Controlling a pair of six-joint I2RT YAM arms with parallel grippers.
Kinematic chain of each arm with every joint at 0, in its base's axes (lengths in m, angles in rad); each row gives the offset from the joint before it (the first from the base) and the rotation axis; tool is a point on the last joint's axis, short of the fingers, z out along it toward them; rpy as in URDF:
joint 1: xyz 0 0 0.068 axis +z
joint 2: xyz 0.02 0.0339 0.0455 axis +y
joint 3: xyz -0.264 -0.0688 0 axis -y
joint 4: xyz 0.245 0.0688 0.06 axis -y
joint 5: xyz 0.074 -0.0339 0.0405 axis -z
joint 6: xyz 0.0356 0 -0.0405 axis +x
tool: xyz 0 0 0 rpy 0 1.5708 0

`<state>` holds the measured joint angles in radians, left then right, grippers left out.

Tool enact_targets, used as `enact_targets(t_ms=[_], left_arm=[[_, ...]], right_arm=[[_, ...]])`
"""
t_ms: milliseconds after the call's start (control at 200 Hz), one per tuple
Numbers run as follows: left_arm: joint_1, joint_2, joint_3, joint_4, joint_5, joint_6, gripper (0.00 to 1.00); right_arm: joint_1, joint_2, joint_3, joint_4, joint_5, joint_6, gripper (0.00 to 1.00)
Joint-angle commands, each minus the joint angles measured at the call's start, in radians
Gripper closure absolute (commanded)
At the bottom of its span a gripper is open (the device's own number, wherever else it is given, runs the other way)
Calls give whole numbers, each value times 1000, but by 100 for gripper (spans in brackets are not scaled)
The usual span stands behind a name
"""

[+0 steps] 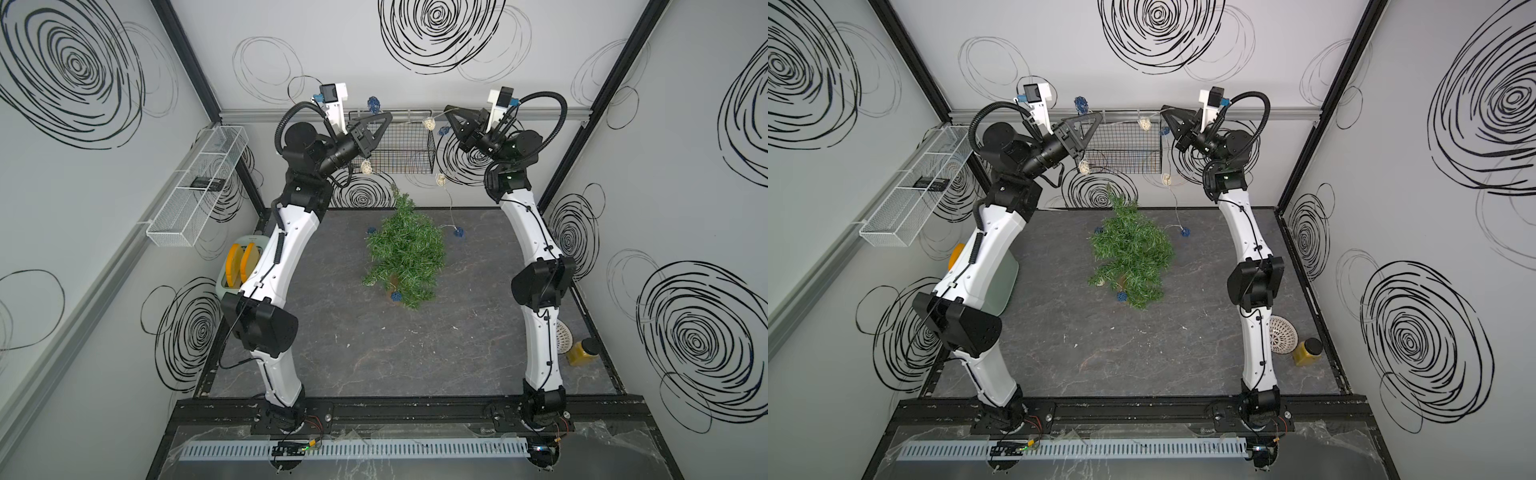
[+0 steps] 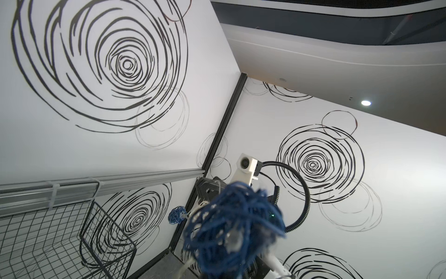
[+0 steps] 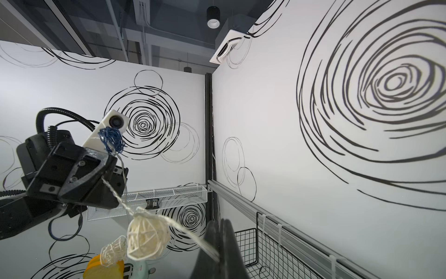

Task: Remove string lights from the small christmas tree
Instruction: Remove the light string from the Christmas tree.

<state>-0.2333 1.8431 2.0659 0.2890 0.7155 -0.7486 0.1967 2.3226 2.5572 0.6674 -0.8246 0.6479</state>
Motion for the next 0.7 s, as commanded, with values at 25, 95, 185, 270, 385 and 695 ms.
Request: enact_targets(t_ms=[25,95,185,270,385,695], left_arm=[[29,-40,-82,78,65,-3,100],[42,-42,-130,100,64,-12,100],[65,-40,-182,143,63,-49,100],[89,-44,-232,196,67,-96,100],[113,-68,-308,254,73,-132,71],[184,-102,-457,255,21,-170,33]], right_arm=[[12,3,25,47,-26,25,100],[22,10,17,43,-34,29,100],[38,14,6,12,-45,9,100],[60,9,-9,-53,-47,-39,100],[91,-15,-51,-152,-45,-124,100],[153,-12,-100,-351,-13,-267,100]])
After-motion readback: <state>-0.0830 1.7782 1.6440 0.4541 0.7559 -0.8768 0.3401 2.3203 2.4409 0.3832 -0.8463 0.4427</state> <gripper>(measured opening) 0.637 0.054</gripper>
